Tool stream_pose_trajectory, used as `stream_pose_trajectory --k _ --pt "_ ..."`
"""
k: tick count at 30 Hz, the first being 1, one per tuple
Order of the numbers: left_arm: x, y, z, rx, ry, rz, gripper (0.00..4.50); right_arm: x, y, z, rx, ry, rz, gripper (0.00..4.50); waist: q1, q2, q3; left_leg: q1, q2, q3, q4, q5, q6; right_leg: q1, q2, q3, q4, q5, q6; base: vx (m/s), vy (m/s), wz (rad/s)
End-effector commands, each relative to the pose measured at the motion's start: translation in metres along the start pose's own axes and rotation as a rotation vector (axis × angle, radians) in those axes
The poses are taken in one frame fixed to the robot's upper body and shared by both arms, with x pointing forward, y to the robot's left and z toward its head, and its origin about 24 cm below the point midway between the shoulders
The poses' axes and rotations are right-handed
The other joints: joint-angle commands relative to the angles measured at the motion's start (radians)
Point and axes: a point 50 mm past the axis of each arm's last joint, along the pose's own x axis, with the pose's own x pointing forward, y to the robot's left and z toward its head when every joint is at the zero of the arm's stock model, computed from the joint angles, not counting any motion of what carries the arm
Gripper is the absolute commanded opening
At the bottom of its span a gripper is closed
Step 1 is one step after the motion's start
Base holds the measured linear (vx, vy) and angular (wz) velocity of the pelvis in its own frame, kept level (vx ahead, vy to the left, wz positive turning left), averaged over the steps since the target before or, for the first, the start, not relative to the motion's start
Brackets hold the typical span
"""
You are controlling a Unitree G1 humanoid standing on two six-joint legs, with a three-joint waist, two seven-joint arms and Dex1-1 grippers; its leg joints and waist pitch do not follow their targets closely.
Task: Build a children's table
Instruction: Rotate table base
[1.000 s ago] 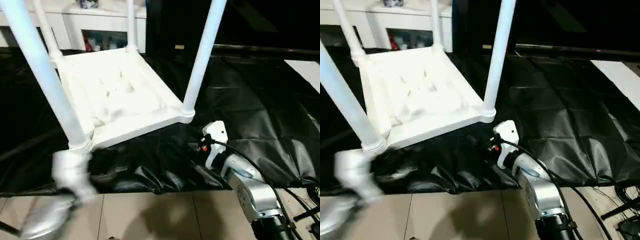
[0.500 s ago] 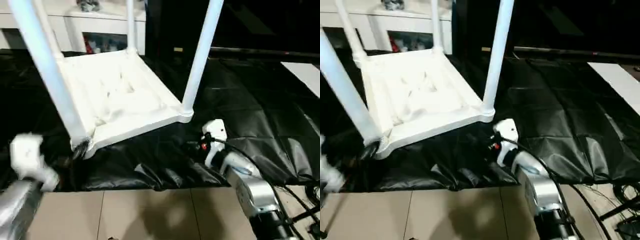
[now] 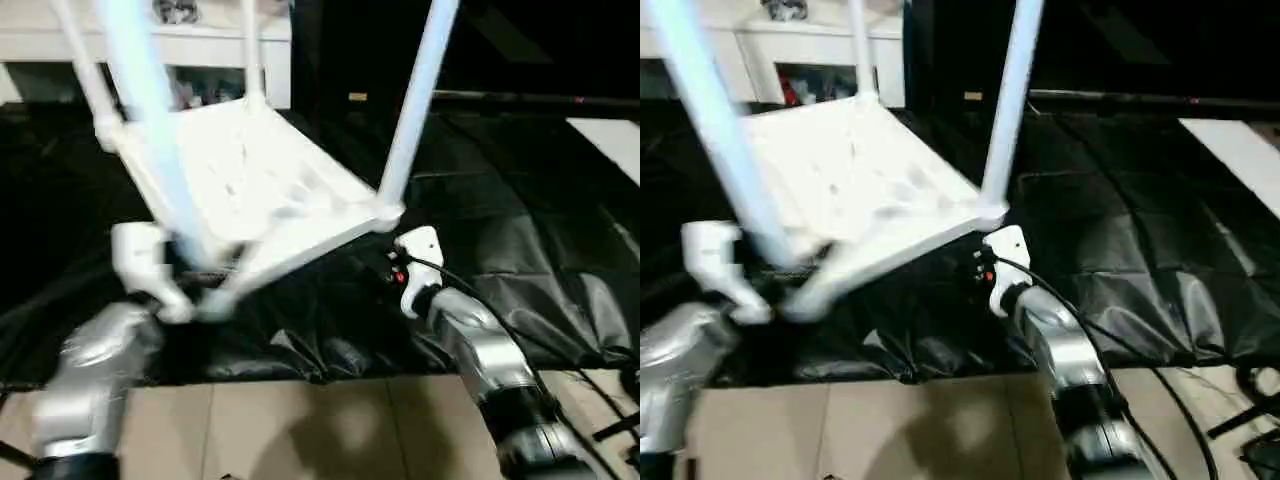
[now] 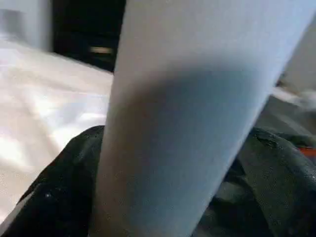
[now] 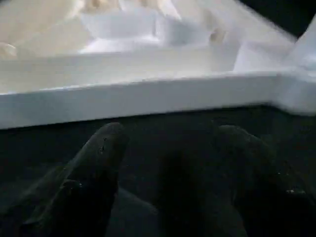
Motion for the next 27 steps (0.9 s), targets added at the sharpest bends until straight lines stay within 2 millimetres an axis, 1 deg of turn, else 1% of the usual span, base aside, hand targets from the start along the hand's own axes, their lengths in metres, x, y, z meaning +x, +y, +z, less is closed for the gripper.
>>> stream_pose_trajectory --k 1,2,3,4,5,6,7,8,9,10,11,12,13,14,15,16,17,18,19,20,21,22,23,24,25,26,27 --pt "0.009 -0.018 0.004 -0.004 -0.016 -0.119 4.45 0.004 -0.004 0.001 0.012 0.002 -0.029 3.25 -0.001 0.021 -0.069 0.011 0.001 0.005 -0.067 -0.242 -0.023 0.047 -0.044 0.037 -0.058 -0.12 -0.222 0.0 0.0 0.0" --pt "0.011 -0.022 0.004 -0.011 -0.015 -0.146 4.45 0.006 -0.004 0.002 0.01 0.008 -0.028 3.25 -0.003 0.011 -0.068 0.009 0.002 0.007 -0.066 -0.238 -0.018 0.047 -0.042 0.038 -0.059 -0.118 -0.221 0.0 0.0 0.0" --pt "0.014 -0.029 0.004 -0.014 -0.014 -0.177 4.45 0.009 -0.003 0.003 0.004 0.015 -0.025 3.25 -0.003 0.017 -0.069 0.009 0.002 0.006 -0.066 -0.233 -0.015 0.048 -0.044 0.037 -0.055 -0.119 -0.225 0.0 0.0 0.0" --pt "0.017 -0.033 0.004 -0.018 -0.016 -0.199 4.45 0.011 -0.002 0.004 0.004 0.019 -0.023 3.25 -0.005 0.006 -0.068 0.009 0.003 0.009 -0.066 -0.233 -0.011 0.048 -0.044 0.037 -0.058 -0.126 -0.223 0.0 0.0 0.0" --pt "0.022 -0.042 0.004 -0.025 -0.019 -0.245 4.45 0.016 0.0 0.006 -0.003 0.025 -0.019 3.25 -0.005 0.002 -0.067 0.009 0.004 0.009 -0.066 -0.225 -0.005 0.049 -0.045 0.038 -0.059 -0.139 -0.219 0.0 0.0 0.0" --pt "0.025 -0.048 0.004 -0.023 -0.02 -0.27 4.45 0.018 0.001 0.007 -0.007 0.025 -0.018 3.25 -0.006 0.002 -0.067 0.008 0.003 0.009 -0.066 -0.222 -0.005 0.049 -0.046 0.038 -0.057 -0.147 -0.219 0.0 0.0 0.0" --pt "0.029 -0.053 0.004 -0.026 -0.024 -0.288 4.45 0.02 0.002 0.009 -0.008 0.024 -0.018 3.25 -0.005 0.005 -0.066 0.01 0.004 0.01 -0.065 -0.223 -0.003 0.047 -0.046 0.038 -0.059 -0.158 -0.214 0.0 0.0 0.0" --pt "0.029 -0.053 0.004 -0.026 -0.024 -0.29 4.45 0.02 0.003 0.009 -0.008 0.024 -0.018 3.25 -0.004 0.006 -0.066 0.011 0.005 0.01 -0.065 -0.226 -0.002 0.046 -0.047 0.039 -0.06 -0.164 -0.214 0.0 0.0 0.0" --pt "0.037 -0.063 0.004 -0.036 -0.034 -0.325 4.45 0.024 0.005 0.011 -0.01 0.02 -0.016 3.25 -0.005 0.0 -0.064 0.008 0.004 0.01 -0.066 -0.225 -0.002 0.047 -0.046 0.038 -0.061 -0.171 -0.21 0.0 0.0 0.0" --pt "0.038 -0.064 0.004 -0.039 -0.035 -0.331 4.45 0.025 0.006 0.012 -0.009 0.019 -0.015 3.25 -0.004 0.005 -0.065 0.011 0.005 0.01 -0.066 -0.233 -0.006 0.046 -0.047 0.038 -0.062 -0.185 -0.204 0.0 0.0 0.0" --pt "0.045 -0.072 0.003 -0.048 -0.039 -0.363 4.45 0.028 0.009 0.013 -0.001 0.012 -0.004 3.25 -0.005 -0.003 -0.064 0.01 0.004 0.011 -0.066 -0.234 -0.005 0.046 -0.046 0.038 -0.063 -0.186 -0.201 0.0 0.0 0.0" --pt "0.045 -0.072 0.003 -0.048 -0.039 -0.363 4.45 0.028 0.009 0.013 -0.001 0.012 -0.004 3.25 -0.004 0.0 -0.064 0.012 0.004 0.011 -0.066 -0.239 -0.005 0.045 -0.046 0.038 -0.064 -0.198 -0.199 0.0 0.0 0.0" --pt "0.055 -0.082 0.002 -0.051 -0.04 -0.402 4.45 0.03 0.012 0.014 0.008 0.004 0.017 3.25 -0.005 -0.001 -0.064 0.009 0.004 0.011 -0.066 -0.236 -0.002 0.046 -0.047 0.038 -0.064 -0.197 -0.197 0.0 0.0 0.0" --pt "0.059 -0.086 0.002 -0.05 -0.04 -0.418 4.45 0.03 0.014 0.014 0.013 0.004 0.028 3.25 -0.003 0.002 -0.065 0.011 0.003 0.011 -0.065 -0.236 -0.004 0.045 -0.047 0.038 -0.065 -0.194 -0.195 0.0 0.0 0.0" --pt "0.064 -0.09 0.002 -0.047 -0.043 -0.431 4.45 0.031 0.016 0.013 0.013 0.004 0.036 3.25 -0.004 0.002 -0.066 0.01 0.004 0.01 -0.066 -0.233 -0.004 0.047 -0.047 0.038 -0.063 -0.186 -0.196 0.0 0.0 0.0" --pt "0.067 -0.091 0.003 -0.047 -0.044 -0.439 4.45 0.031 0.017 0.013 0.012 0.005 0.039 3.25 -0.005 -0.001 -0.068 0.007 0.003 0.009 -0.065 -0.222 -0.002 0.051 -0.047 0.037 -0.06 -0.169 -0.199 0.0 0.0 0.0" --pt "0.073 -0.096 0.003 -0.046 -0.047 -0.457 4.45 0.032 0.019 0.011 0.011 0.007 0.045 3.25 -0.009 0.0 -0.069 0.004 0.002 0.008 -0.064 -0.208 0.003 0.053 -0.048 0.036 -0.058 -0.15 -0.204 0.0 0.0 0.0" --pt "0.078 -0.098 0.004 -0.041 -0.049 -0.466 4.45 0.032 0.02 0.011 0.01 0.008 0.046 3.25 -0.009 0.003 -0.069 0.005 0.001 0.009 -0.063 -0.204 0.006 0.052 -0.047 0.036 -0.059 -0.142 -0.207 0.0 0.0 0.0" --pt "0.081 -0.099 0.005 -0.035 -0.051 -0.469 4.45 0.033 0.02 0.01 0.01 0.008 0.045 3.25 -0.009 0.001 -0.07 0.006 0.001 0.01 -0.062 -0.204 0.009 0.051 -0.047 0.037 -0.06 -0.136 -0.21 0.0 0.0 0.0" --pt "0.086 -0.098 0.005 -0.022 -0.054 -0.461 4.45 0.033 0.02 0.01 0.011 0.007 0.04 3.25 -0.012 0.001 -0.072 0.003 0.001 0.009 -0.061 -0.183 0.019 0.056 -0.048 0.036 -0.056 -0.104 -0.22 0.0 0.0 0.0" --pt "0.089 -0.097 0.006 -0.011 -0.057 -0.451 4.45 0.033 0.02 0.01 0.011 0.005 0.036 3.25 -0.012 0.004 -0.072 0.004 0.0 0.009 -0.06 -0.182 0.02 0.056 -0.048 0.036 -0.054 -0.098 -0.225 0.0 0.0 0.0" --pt "0.094 -0.095 0.007 0.004 -0.075 -0.433 4.45 0.033 0.02 0.009 0.013 0.003 0.033 3.25 -0.015 0.006 -0.073 0.003 0.001 0.008 -0.059 -0.183 0.024 0.056 -0.048 0.035 -0.054 -0.09 -0.235 0.0 0.0 0.0" --pt "0.095 -0.094 0.007 0.008 -0.081 -0.427 4.45 0.033 0.02 0.009 0.013 0.002 0.032 3.25 -0.017 0.008 -0.072 0.004 -0.001 0.009 -0.06 -0.19 0.028 0.055 -0.046 0.035 -0.059 -0.097 -0.236 0.0 0.0 0.0" --pt "0.097 -0.092 0.008 0.017 -0.093 -0.419 4.45 0.033 0.02 0.009 0.019 -0.002 0.034 3.25 -0.018 0.009 -0.073 0.004 0.001 0.007 -0.06 -0.196 0.027 0.057 -0.048 0.035 -0.056 -0.096 -0.243 0.0 0.0 0.0" --pt "0.099 -0.091 0.009 0.022 -0.1 -0.415 4.45 0.033 0.02 0.009 0.023 -0.004 0.035 3.25 -0.02 0.006 -0.072 0.005 0.001 0.008 -0.06 -0.206 0.03 0.056 -0.048 0.035 -0.06 -0.105 -0.244 0.0 0.0 0.0" --pt "0.1 -0.09 0.009 0.027 -0.099 -0.415 4.45 0.033 0.019 0.009 0.023 -0.005 0.034 3.25 -0.019 0.013 -0.073 0.007 0.002 0.008 -0.059 -0.209 0.029 0.056 -0.049 0.035 -0.058 -0.103 -0.247 0.0 0.0 0.0" --pt "0.102 -0.089 0.009 0.035 -0.097 -0.413 4.45 0.032 0.018 0.009 0.024 -0.005 0.031 3.25 -0.019 0.01 -0.074 0.008 0.002 0.009 -0.059 -0.211 0.032 0.055 -0.047 0.035 -0.059 -0.1 -0.251 0.0 0.0 0.0"
